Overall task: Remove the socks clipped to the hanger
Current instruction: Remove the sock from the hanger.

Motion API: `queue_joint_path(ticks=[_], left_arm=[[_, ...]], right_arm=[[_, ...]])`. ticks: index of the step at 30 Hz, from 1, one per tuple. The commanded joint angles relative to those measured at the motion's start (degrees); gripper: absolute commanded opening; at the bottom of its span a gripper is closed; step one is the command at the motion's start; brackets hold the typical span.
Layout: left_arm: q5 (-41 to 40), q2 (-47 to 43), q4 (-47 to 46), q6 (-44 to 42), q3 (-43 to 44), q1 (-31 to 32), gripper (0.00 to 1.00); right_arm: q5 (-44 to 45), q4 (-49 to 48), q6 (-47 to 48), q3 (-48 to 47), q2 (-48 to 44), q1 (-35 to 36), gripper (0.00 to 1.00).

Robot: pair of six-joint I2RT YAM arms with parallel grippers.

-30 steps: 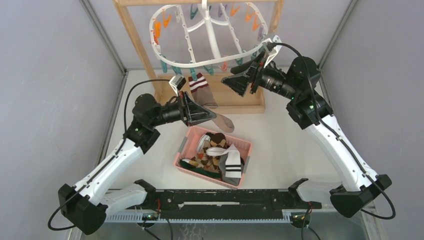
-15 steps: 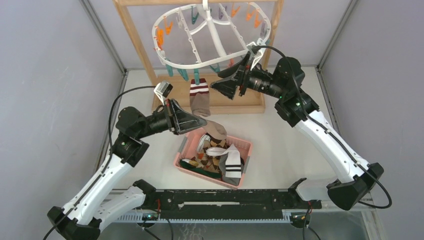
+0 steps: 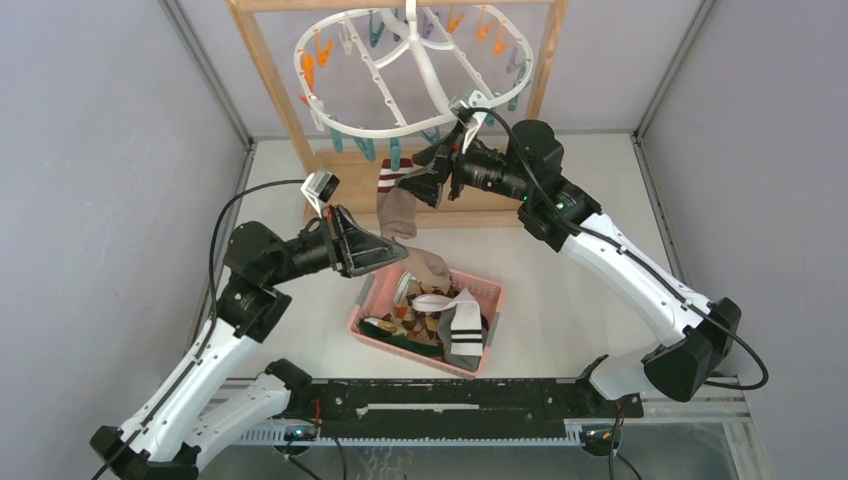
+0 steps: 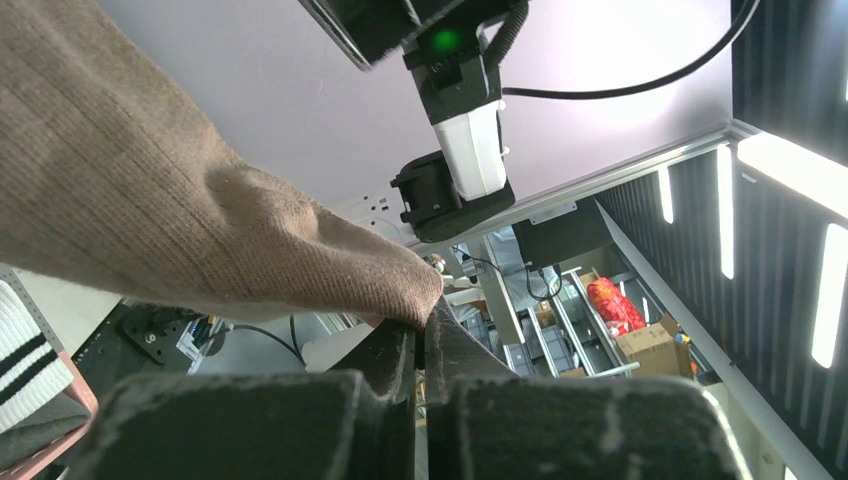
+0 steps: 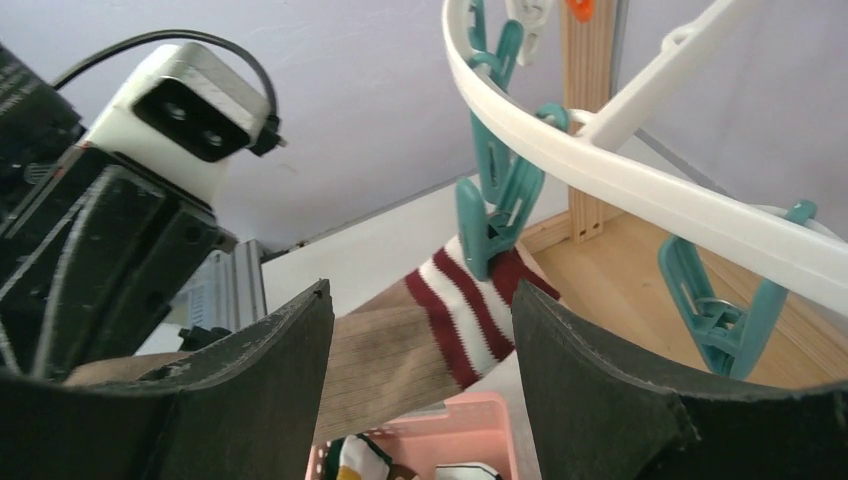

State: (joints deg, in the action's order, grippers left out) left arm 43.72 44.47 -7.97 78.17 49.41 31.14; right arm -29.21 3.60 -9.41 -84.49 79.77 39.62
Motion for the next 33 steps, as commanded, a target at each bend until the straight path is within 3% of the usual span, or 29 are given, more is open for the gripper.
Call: queue_joint_path(ticks=[1, 11, 33], left_arm=[[1.03, -2.32, 0.74, 0.75, -1.67, -0.05, 0.0], [0.12, -5.03, 2.98, 1.37, -1.95, -2.9, 0.0], [0.93, -5.02, 4.45, 1.69, -1.42, -4.06, 0.0]], right_arm=[[1.29, -4.51, 2.42, -1.49, 0.89, -0.12, 0.73], [-1.94, -11.32, -0.85, -2.09, 4.08, -2.12, 0.73], [-4.41, -14.49, -3.33, -0.62, 4.13, -5.4, 0.73]])
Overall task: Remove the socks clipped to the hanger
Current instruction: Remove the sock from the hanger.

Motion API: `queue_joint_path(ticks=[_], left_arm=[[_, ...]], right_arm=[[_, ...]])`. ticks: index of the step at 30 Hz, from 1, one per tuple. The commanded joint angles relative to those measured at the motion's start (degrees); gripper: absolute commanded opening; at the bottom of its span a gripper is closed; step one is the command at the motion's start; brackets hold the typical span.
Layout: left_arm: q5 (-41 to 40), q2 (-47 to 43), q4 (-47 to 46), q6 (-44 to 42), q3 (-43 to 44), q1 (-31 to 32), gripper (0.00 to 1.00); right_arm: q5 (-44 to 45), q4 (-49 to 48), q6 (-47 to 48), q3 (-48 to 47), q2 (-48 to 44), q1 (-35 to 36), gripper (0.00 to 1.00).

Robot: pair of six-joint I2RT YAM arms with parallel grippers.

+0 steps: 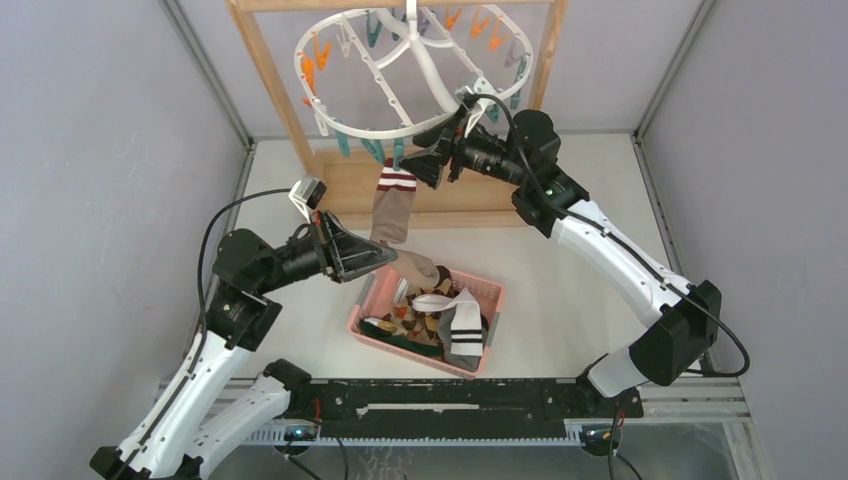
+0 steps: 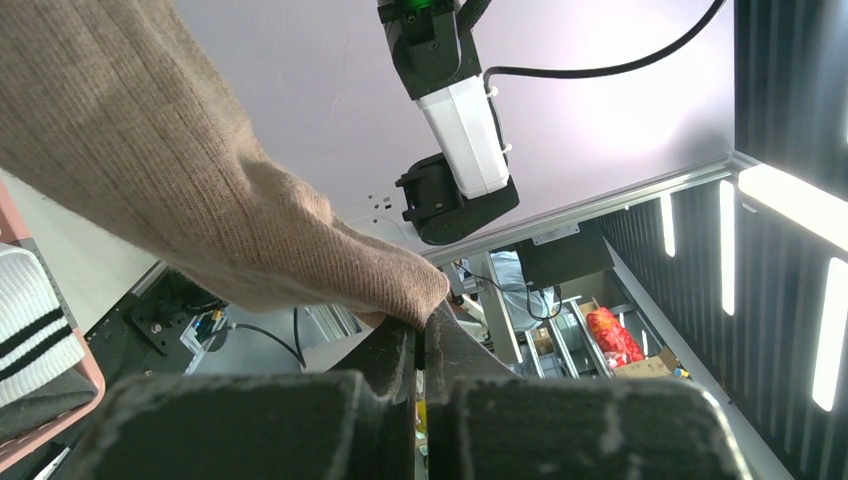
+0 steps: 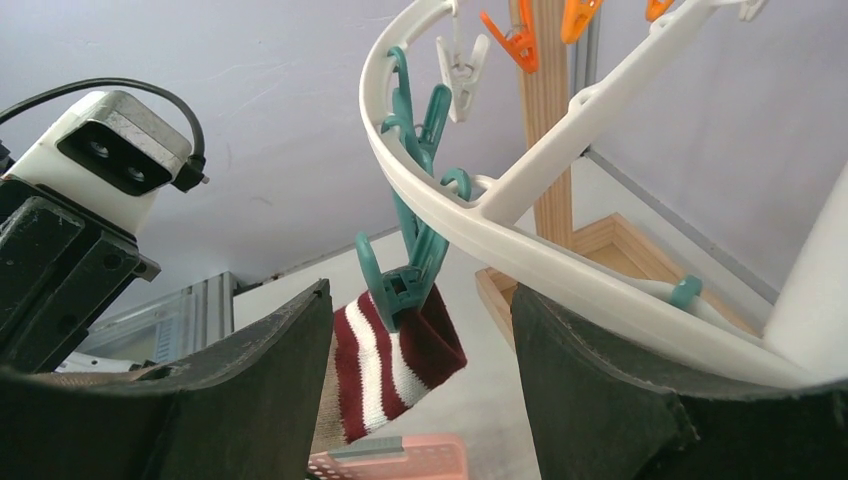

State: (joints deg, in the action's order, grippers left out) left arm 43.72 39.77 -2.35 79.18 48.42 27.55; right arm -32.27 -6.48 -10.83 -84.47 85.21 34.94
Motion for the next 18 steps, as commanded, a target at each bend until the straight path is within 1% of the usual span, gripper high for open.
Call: queue_joint_path(ticks=[1, 18], left_arm=[[0.92, -0.26, -1.17, 0.71, -0.42, -0.48, 0.0], [1.68, 0.7, -0.81, 0.87, 0.09, -0.48, 0.0]], right_arm=[[-1.7, -4.76, -2.18, -0.8, -1.05, -0.75, 0.73], [-3.96, -8.99, -7.01, -4.04, 3.29, -0.16, 0.73]])
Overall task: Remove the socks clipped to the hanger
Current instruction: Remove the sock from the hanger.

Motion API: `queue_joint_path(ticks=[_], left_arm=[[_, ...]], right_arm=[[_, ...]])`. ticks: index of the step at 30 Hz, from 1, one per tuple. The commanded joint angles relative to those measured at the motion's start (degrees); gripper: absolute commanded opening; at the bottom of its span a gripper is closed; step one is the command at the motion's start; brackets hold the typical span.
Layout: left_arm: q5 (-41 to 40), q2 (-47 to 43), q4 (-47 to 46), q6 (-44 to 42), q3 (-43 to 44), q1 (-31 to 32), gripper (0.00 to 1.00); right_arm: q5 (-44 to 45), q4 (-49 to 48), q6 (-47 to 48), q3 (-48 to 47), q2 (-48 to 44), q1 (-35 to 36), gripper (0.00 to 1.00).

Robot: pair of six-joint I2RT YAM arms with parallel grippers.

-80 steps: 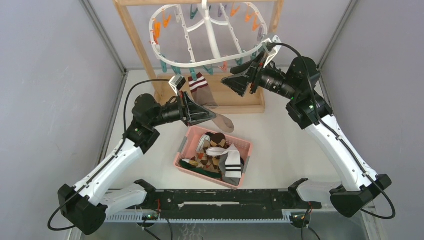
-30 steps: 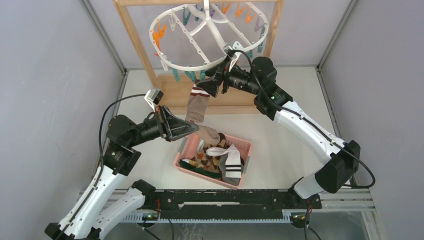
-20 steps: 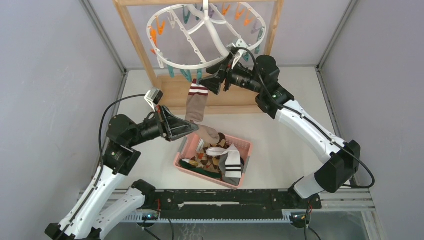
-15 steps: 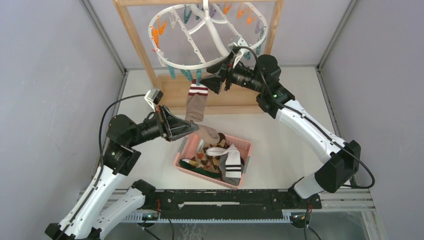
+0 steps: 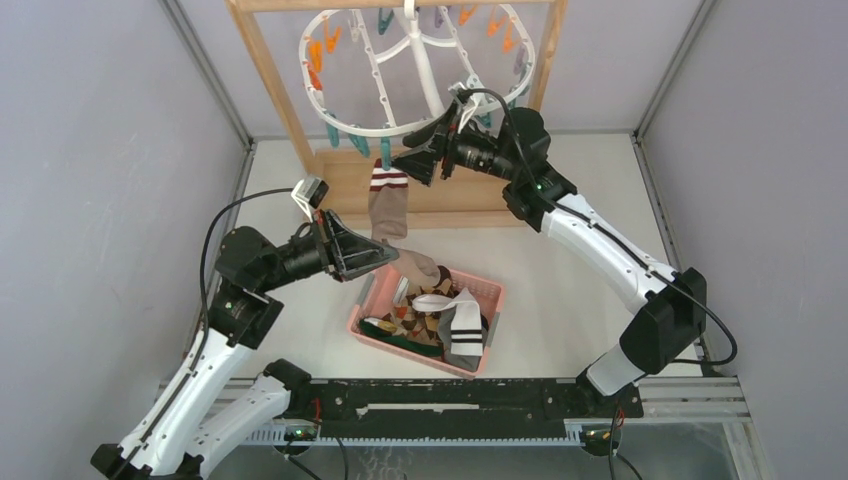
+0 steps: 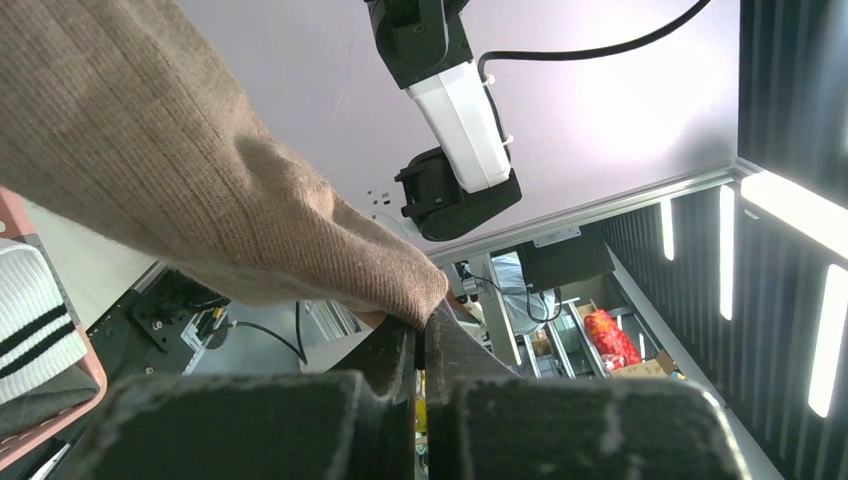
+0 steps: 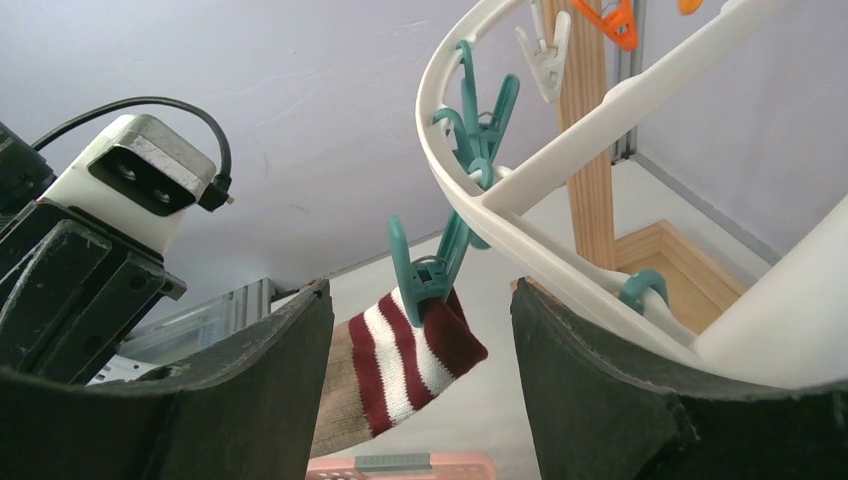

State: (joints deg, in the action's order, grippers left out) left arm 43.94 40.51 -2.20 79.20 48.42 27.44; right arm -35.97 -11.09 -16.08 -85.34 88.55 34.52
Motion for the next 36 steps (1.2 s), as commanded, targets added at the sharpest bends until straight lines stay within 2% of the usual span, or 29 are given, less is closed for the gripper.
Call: queue_joint_path(ticks=[1, 9, 21, 27, 36], left_arm=[[1.49, 0.0, -0.98, 0.79, 0.09, -0.37, 0.0], [1.97, -0.64, -0.41, 1.29, -0.17, -0.33, 0.0], [3.37, 3.1, -0.72, -0.46, 1.95, -0.37, 0.0], [4.65, 6.83, -3.56, -0.39, 3.41, -0.42, 0.0], [7.27, 11.38, -6.07, -0.45, 6.7, -0.37, 0.0]], right_arm=[[-0.14, -4.38, -1.89, -3.17, 0.06, 0.4, 0.73], [4.4, -1.2, 0.03, -2.11, -1.45, 0.71, 0.73], [10.72, 3.33, 2.55, -1.88, -3.47, -4.81, 0.72], [7.29, 0.62, 0.17, 0.4, -6.83, -7.81, 0.73], [2.98, 3.74, -0.07, 2.4, -12.7, -8.27, 0.73]])
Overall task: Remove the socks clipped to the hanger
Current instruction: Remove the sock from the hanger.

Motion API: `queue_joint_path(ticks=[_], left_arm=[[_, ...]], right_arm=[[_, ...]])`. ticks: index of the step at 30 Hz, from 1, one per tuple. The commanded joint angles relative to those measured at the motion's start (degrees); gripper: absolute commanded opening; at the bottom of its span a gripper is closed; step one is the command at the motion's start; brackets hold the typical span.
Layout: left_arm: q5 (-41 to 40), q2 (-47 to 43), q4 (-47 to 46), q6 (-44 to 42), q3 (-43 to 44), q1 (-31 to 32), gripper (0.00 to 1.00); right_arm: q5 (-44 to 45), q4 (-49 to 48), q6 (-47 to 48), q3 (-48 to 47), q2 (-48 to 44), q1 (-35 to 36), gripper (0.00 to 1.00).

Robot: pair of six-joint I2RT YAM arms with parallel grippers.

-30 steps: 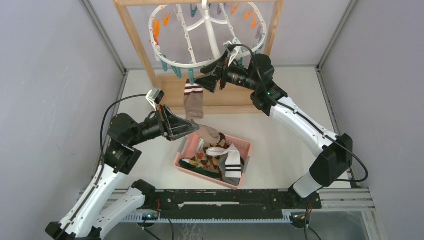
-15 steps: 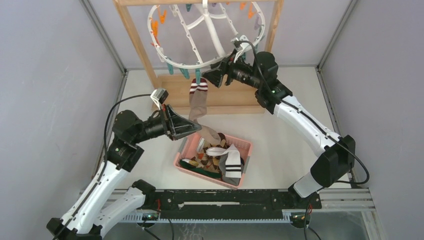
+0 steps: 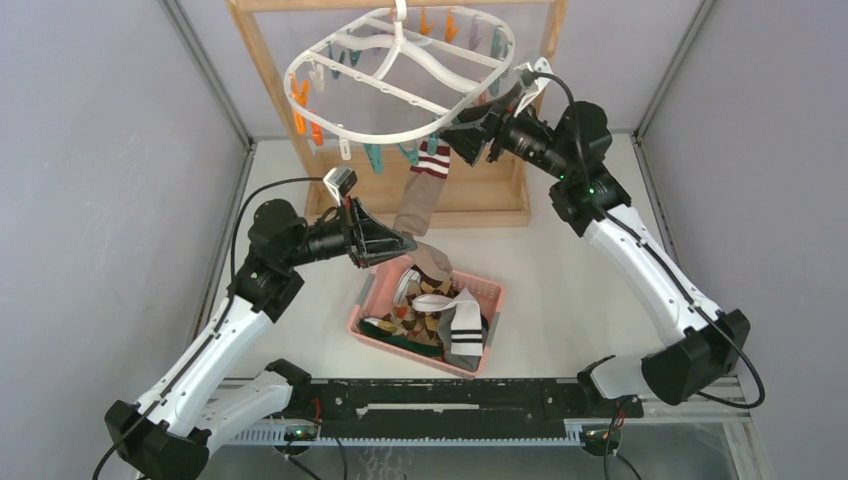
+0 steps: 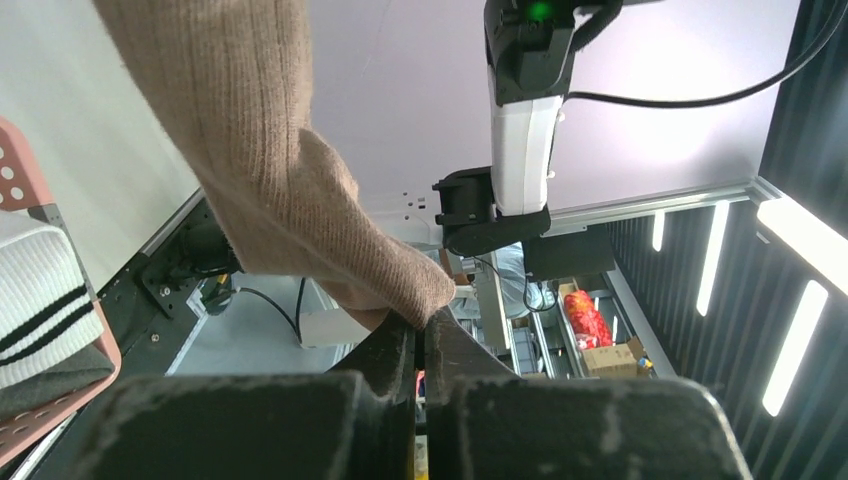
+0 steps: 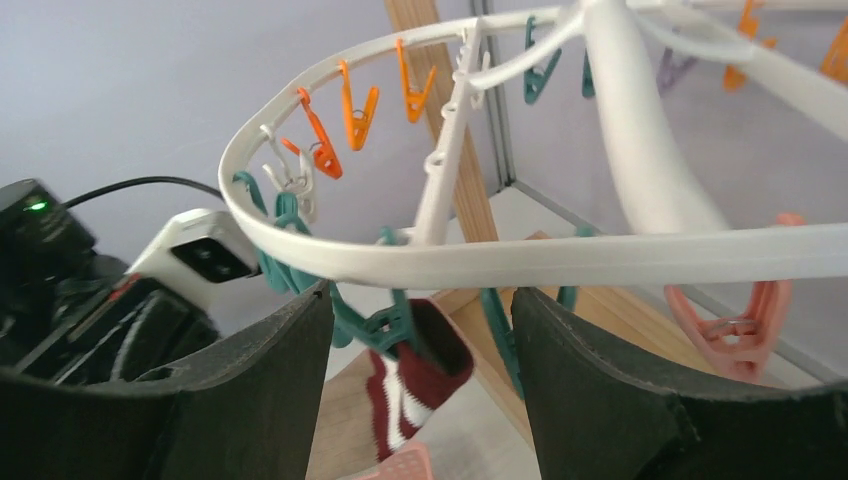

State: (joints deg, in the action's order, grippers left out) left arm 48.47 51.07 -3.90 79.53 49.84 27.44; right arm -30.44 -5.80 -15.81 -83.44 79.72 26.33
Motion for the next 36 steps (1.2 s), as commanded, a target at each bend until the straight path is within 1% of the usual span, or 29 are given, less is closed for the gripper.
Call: queue_joint_path(ticks=[1, 8, 14, 18, 28, 36], left_arm=[[2.9, 1.18, -4.61, -0.71, 5.55, -0.37, 0.0], [3.99, 2.7, -6.0, -0.01, 6.42, -0.38, 0.0], [4.55, 3.1, -6.29, 0.24, 6.65, -0.38, 0.0], [4.63, 3.4, -6.44, 0.36, 6.83, -0.37, 0.0], [4.77, 3.69, -6.89, 0.69, 6.93, -0.37, 0.0], [5.06, 3.6, -7.0, 0.92, 6.55, -0.37, 0.0]], right_arm=[[-3.49, -1.17, -0.54, 0.59, -4.41, -0.2, 0.73], [-9.66, -0.66, -2.44, 2.15, -6.94, -1.97, 0.72], [-13.14, -2.21, -4.03, 2.36, -6.15, -2.75, 0.72], [-14.88, -2.61, -4.94, 0.97, -4.84, -2.27, 0.68], [-10.91, 0.18, 0.42, 1.48, -2.9, 2.52, 0.68], [-10.4, -2.69, -0.43, -0.1, 0.35, 5.72, 0.68]])
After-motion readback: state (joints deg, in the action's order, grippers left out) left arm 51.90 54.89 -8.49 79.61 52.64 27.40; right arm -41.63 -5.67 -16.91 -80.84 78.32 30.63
